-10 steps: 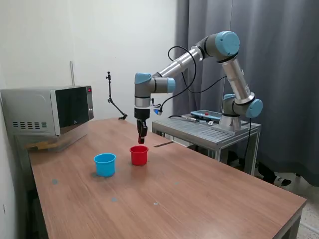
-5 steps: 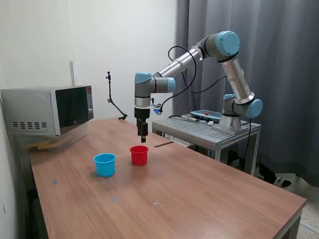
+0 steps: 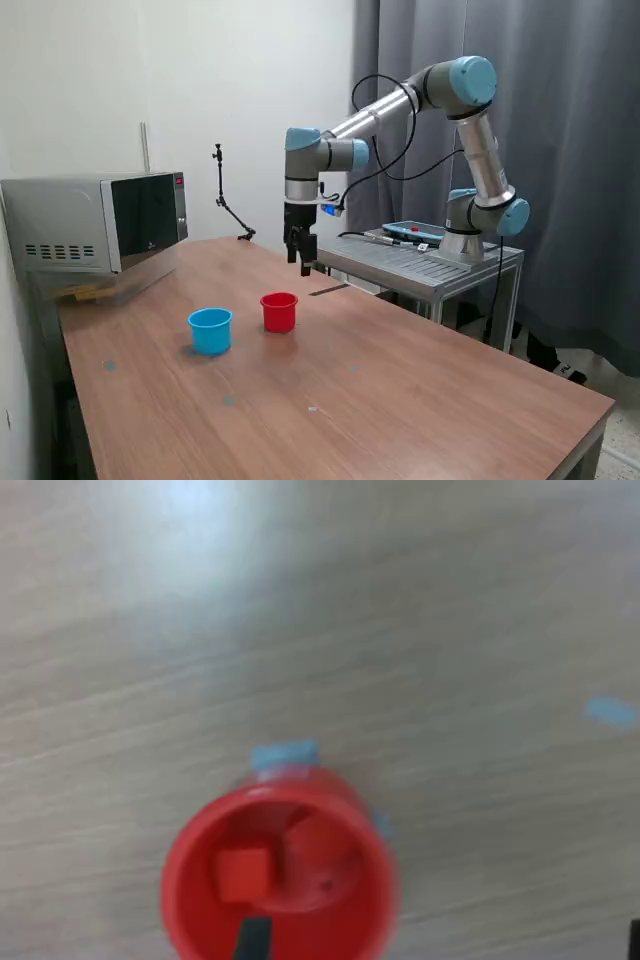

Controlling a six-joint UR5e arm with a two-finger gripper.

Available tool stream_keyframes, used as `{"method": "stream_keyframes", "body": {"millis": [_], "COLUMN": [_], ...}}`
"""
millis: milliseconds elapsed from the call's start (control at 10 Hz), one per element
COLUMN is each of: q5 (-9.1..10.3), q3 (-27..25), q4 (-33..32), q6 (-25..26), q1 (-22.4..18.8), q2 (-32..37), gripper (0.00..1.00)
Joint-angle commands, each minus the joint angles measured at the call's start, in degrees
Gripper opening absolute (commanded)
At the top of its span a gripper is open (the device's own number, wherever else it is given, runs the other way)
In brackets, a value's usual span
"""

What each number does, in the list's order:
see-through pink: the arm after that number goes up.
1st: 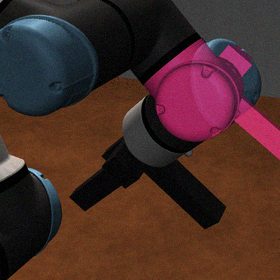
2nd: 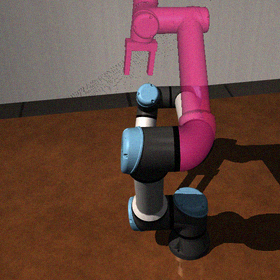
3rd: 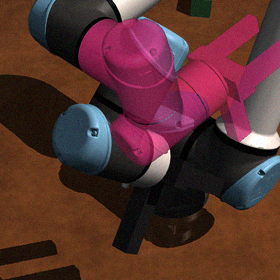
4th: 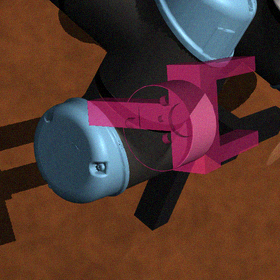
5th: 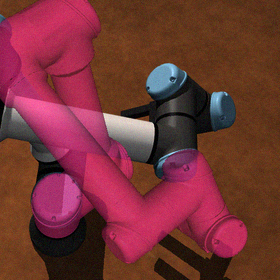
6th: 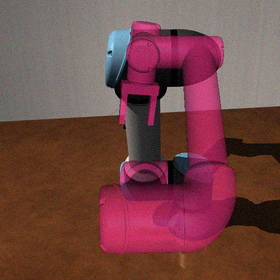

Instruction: Place red objects in the red bin, and blue objects in the blue bin.

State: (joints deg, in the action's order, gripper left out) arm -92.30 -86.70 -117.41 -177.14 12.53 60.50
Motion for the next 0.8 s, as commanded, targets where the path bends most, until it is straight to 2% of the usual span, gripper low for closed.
{"method": "stream_keyframes", "body": {"millis": [0,200,400,600,700], "q5": [0.10,0.10,0.19,0.28,0.28], "q3": [-1.01,-0.76,-0.84,-2.32,-3.64], "q4": [11.97,21.13,25.36,35.18,35.67], "q6": [-6.52,-10.85,-12.26,-12.26,-12.27], "q1": [-3.12,-3.13,-3.21,-3.21,-3.21], "q2": [9.16,16.63,23.05,29.64,31.68], "gripper": [1.00,1.00,1.00,1.00,1.00]}}
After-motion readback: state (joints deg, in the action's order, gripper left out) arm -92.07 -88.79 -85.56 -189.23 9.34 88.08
